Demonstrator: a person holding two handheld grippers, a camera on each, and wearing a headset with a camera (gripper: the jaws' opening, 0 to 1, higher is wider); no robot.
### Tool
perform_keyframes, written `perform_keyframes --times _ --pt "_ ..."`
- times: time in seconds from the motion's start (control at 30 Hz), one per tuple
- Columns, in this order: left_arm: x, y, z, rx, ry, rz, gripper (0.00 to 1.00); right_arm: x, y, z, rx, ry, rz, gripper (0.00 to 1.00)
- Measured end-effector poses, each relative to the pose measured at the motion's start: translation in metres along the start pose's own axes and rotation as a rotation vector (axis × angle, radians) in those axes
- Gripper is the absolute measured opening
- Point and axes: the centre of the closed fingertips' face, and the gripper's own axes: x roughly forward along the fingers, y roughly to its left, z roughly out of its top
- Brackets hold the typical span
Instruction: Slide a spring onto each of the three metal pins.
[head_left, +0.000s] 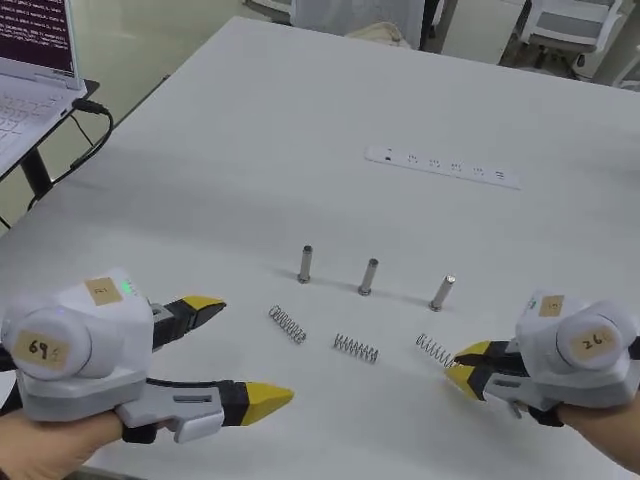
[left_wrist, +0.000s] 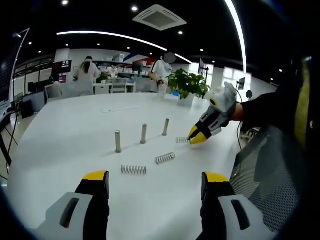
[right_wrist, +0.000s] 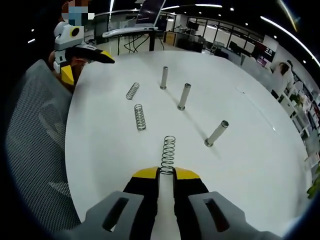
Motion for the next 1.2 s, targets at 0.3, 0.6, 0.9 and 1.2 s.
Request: perform_keyframes --times 0.3,0.6,0.9,1.2 --pt "0.001 -0.005 0.006 0.020 -0.007 -0.022 0.69 -0.009 0.019 0.024 -0.040 -0.050 0.064 0.08" --pt "0.006 -0.020 0.011 0.061 0.007 -0.091 0.62 -0.020 0.046 0.050 -0.123 -0.097 0.151 0.08" --pt "0.012 -0.034 0.019 0.109 0.017 -0.161 0.55 -0.025 0.069 0.066 -0.185 -0.117 0.229 0.08" --pt "0.014 -0.048 0.017 0.133 0.029 -0.224 0.48 -0.028 0.089 0.073 -0.244 -0.119 0.291 0.08"
